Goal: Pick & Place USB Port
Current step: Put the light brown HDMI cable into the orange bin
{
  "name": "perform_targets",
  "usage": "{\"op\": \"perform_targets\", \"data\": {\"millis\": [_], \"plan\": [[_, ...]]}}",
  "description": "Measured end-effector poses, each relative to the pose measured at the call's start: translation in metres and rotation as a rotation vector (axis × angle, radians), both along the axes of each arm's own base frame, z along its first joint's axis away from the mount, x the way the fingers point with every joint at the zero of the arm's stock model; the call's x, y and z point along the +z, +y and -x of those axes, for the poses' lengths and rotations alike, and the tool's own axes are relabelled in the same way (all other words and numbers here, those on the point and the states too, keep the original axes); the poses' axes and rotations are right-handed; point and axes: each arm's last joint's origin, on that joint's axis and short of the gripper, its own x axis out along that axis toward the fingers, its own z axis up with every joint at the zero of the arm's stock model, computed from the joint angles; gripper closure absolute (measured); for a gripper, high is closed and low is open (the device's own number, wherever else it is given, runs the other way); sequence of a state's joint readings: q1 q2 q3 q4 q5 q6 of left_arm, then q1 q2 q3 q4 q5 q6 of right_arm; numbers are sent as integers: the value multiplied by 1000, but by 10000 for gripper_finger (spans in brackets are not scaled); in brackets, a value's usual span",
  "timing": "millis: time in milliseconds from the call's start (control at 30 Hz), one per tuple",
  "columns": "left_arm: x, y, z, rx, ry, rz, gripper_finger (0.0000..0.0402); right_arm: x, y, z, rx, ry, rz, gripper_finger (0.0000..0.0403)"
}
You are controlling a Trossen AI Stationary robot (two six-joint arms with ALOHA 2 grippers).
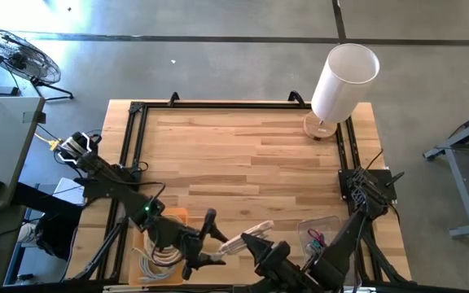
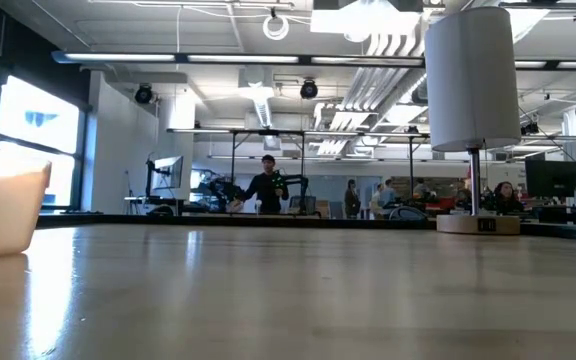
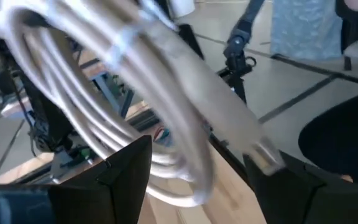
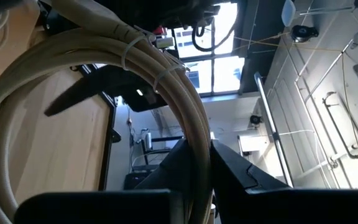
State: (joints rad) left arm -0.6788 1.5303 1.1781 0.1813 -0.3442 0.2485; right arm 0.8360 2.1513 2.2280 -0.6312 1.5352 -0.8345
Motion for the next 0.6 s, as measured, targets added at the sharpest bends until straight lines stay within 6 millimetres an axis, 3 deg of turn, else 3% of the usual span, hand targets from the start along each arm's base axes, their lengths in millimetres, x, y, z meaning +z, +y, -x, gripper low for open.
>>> {"op": "perform_targets", "data": {"millis": [167, 467, 533, 600], "plan": [[-1, -1, 0, -56, -16, -45, 187, 0, -1, -1, -3, -4, -5, 368], [1, 3, -4, -102, -50, -80, 370, -1, -3, -4, 16, -1, -28, 368], [1, 6, -6, -136, -52, -73, 384, -1, -3, -4, 12, -5, -29, 368], [1, 7, -8, -172, -54, -73, 375, -1, -3, -4, 14, -7, -33, 368]]}}
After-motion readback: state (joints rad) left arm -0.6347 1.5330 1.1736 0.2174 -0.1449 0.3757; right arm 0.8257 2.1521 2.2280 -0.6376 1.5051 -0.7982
